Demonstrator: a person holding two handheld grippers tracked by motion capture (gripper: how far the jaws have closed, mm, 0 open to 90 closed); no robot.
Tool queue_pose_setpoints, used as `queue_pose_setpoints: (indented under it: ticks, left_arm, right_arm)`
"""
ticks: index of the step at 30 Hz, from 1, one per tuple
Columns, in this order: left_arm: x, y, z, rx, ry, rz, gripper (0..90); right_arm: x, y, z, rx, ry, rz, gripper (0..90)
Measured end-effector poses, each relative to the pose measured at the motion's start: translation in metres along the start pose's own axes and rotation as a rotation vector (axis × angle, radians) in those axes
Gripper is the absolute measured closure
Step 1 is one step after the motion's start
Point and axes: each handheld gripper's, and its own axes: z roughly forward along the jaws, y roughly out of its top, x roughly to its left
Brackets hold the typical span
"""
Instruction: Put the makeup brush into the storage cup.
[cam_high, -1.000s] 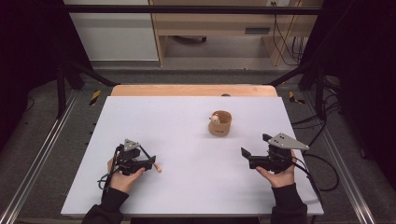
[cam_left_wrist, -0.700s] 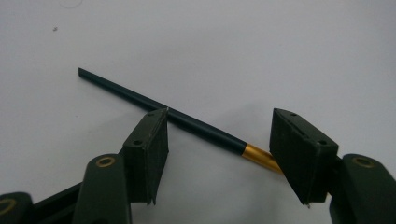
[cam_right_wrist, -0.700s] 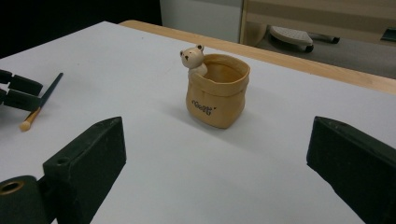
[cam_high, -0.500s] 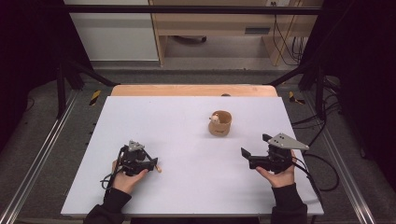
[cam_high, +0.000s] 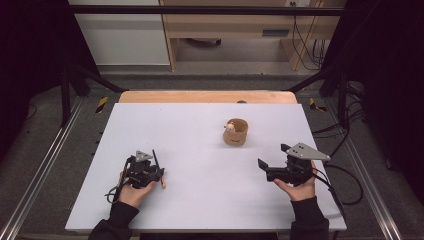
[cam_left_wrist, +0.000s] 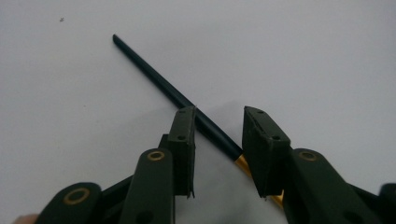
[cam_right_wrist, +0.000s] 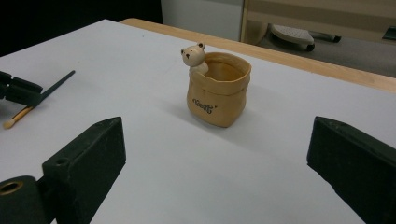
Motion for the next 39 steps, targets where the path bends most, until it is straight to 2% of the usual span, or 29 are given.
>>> queue_pose_setpoints:
  ticks: [5, 12, 17, 23, 31, 32, 33, 34, 35, 38, 39]
  left_arm:
    - [0.001, 0.0, -0.001, 0.005, 0.001, -0.005, 71.0]
    - [0.004, 0.0, -0.003, 0.026, 0.013, 0.014, 79.0]
    - [0.004, 0.001, -0.003, 0.03, 0.015, 0.027, 81.5]
    - [0.004, 0.002, -0.003, 0.048, 0.015, 0.048, 81.4]
    - [0.006, 0.013, -0.007, 0.081, -0.007, 0.095, 69.7]
    - [0.005, 0.017, -0.008, 0.098, 0.001, 0.12, 69.0]
    - [0.005, 0.017, -0.008, 0.098, 0.001, 0.12, 68.4]
    - [0.005, 0.02, -0.007, 0.129, -0.003, 0.152, 67.6]
    - [0.005, 0.02, -0.007, 0.129, -0.003, 0.152, 67.5]
    - [0.005, 0.025, -0.001, 0.181, -0.016, 0.174, 67.6]
    - [0.005, 0.025, -0.001, 0.181, -0.016, 0.174, 67.6]
  right_arm:
    - [0.0, 0.0, 0.001, 0.004, 0.0, -0.003, 4.6]
    - [0.0, 0.0, 0.001, 0.006, 0.001, -0.004, 4.6]
    - [0.0, 0.0, 0.001, 0.007, 0.003, -0.005, 4.6]
    - [0.0, -0.001, 0.001, 0.012, 0.004, -0.004, 4.6]
    - [0.0, 0.0, 0.001, 0.014, 0.007, -0.006, 4.7]
    - [0.0, 0.0, 0.001, 0.014, 0.006, -0.004, 4.8]
    - [0.0, 0.0, 0.001, 0.014, 0.006, -0.004, 4.8]
    - [-0.001, 0.0, 0.0, 0.013, 0.005, -0.006, 4.8]
    - [-0.001, 0.0, 0.0, 0.013, 0.005, -0.006, 4.8]
    - [-0.001, 0.0, -0.001, 0.013, 0.009, -0.002, 5.1]
    - [-0.001, 0.0, -0.001, 0.013, 0.009, -0.002, 5.1]
